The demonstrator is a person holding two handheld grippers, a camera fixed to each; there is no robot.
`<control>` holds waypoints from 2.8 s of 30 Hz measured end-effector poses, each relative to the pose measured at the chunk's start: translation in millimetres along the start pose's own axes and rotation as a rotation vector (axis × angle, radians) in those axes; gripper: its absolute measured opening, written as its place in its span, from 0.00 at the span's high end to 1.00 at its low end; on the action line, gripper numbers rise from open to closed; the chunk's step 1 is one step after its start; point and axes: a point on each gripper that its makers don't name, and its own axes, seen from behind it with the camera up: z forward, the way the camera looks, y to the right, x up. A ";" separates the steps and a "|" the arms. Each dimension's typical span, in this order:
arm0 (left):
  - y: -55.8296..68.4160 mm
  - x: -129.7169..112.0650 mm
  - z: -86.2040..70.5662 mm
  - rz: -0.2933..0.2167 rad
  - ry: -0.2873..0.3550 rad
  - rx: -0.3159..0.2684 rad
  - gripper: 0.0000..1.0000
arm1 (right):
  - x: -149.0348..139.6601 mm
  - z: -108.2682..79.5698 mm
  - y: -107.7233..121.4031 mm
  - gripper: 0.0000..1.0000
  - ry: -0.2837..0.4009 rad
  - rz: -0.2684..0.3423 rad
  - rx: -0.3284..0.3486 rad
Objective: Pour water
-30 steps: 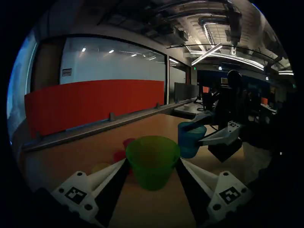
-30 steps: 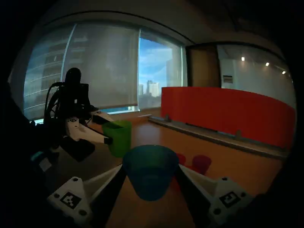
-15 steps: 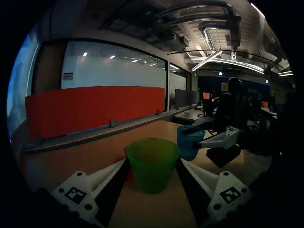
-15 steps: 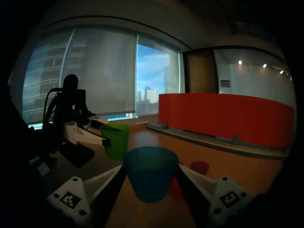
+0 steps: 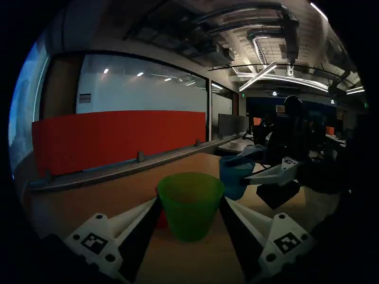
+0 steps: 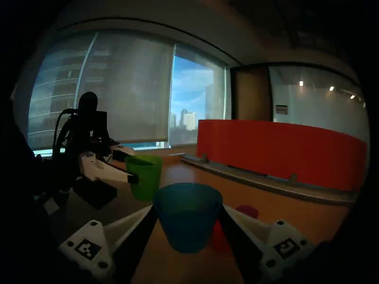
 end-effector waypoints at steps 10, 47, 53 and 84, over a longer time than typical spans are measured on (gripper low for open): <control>-1.6 -2.2 0.5 0.022 0.009 0.014 0.15 | 5.6 -0.6 1.9 0.10 -0.004 -0.021 0.008; 13.8 -11.0 10.9 0.032 0.010 -0.043 0.16 | 68.1 11.4 23.5 0.11 -0.057 -0.384 0.020; 13.2 -12.1 13.1 0.029 0.005 -0.047 0.16 | 75.1 16.8 24.4 0.11 -0.064 -0.454 0.020; 32.2 -4.6 24.0 0.038 0.008 -0.095 0.16 | 123.3 37.6 16.5 0.11 -0.069 -0.863 0.009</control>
